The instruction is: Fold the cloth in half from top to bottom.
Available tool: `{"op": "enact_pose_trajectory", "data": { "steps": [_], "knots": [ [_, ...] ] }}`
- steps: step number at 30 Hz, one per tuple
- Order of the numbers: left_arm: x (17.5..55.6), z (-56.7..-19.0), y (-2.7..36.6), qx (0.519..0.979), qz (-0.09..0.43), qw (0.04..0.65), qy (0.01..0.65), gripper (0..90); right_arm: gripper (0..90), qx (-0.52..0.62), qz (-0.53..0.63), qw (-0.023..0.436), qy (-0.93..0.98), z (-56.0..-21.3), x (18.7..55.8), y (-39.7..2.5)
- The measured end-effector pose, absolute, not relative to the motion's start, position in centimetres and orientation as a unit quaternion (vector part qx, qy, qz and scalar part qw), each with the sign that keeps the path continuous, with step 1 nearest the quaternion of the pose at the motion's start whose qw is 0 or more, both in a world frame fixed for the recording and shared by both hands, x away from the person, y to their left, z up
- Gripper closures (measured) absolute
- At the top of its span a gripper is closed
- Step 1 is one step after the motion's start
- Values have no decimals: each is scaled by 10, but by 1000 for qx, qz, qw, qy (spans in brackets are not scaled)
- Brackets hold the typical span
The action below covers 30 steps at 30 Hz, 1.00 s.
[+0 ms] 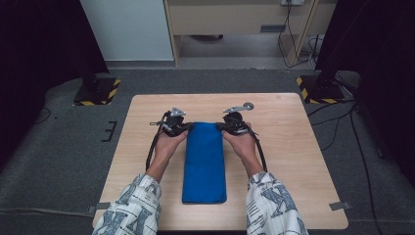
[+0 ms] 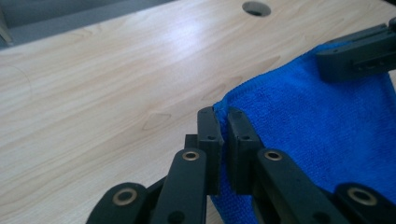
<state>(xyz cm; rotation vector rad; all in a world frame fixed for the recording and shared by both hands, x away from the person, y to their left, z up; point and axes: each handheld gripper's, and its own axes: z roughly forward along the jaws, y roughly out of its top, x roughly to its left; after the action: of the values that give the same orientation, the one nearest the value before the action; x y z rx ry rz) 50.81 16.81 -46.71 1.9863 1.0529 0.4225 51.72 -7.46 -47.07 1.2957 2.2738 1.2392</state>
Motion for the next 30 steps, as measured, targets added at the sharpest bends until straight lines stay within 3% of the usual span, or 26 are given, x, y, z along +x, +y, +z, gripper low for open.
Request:
{"op": "enact_pose_trajectory", "data": {
  "steps": [30],
  "knots": [
    [504, -424, 173, 793, 189, 422, 397, 859, 873, 418, 451, 146, 775, -432, 512, -73]
  ]
}}
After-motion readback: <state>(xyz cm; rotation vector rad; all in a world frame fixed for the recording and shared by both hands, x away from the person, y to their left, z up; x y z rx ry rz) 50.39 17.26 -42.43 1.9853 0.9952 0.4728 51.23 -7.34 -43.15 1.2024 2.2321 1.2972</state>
